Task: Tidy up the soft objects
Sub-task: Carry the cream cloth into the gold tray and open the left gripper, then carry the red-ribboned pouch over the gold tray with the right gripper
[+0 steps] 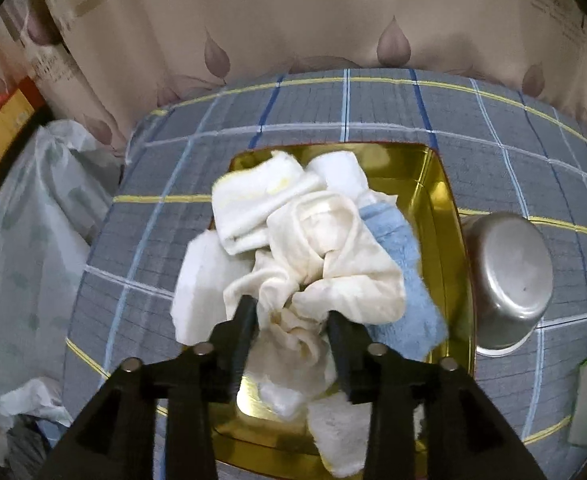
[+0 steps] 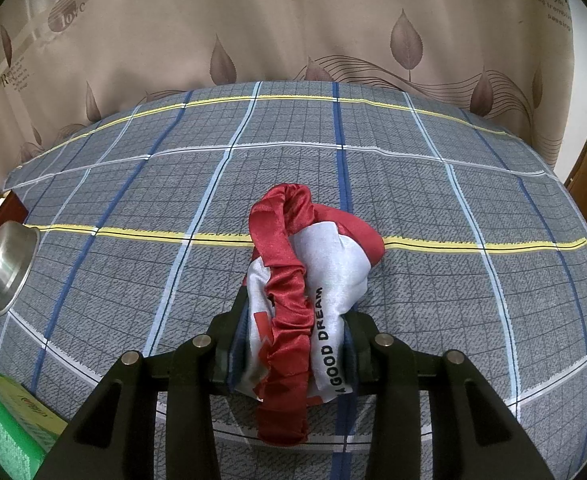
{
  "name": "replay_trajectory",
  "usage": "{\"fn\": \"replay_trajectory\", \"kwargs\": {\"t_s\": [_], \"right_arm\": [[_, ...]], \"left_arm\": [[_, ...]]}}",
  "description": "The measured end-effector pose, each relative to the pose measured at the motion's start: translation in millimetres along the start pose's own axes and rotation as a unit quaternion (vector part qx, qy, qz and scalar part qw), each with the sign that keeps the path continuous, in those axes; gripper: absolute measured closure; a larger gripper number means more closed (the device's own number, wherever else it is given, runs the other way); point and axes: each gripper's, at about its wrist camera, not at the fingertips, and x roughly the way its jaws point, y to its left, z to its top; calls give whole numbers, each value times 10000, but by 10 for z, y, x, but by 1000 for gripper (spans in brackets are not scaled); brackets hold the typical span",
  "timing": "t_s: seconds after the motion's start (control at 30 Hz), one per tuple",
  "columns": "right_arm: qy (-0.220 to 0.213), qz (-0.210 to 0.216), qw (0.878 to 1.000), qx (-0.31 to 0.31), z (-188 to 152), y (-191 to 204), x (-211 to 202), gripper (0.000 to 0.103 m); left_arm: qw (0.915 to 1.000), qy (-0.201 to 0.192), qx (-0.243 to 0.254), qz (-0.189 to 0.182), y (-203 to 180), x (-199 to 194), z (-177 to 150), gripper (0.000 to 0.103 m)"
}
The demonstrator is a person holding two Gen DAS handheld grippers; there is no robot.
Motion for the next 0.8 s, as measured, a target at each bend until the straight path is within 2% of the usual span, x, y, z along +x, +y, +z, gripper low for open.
{"fn": "replay_trajectory", "kwargs": {"t_s": [0.07,0.43,0.63,0.8], "right_arm": [[0,-2,10000,-3,1,-1,1,66],[2,-14,10000,-12,-3,10,5,65],[21,-24,10000,-31,-6,12,9,65],[310,-69,9995,-57,56,23,40,65]], "left_arm": [[10000,-47,13,41,0,-15,-14,55],[9971,-589,154,448,-6,-247,-99,55],[9950,-865,171,459,24,-406,-204,55],[9935,-1032,69,478,81,-522,-317,55]]}}
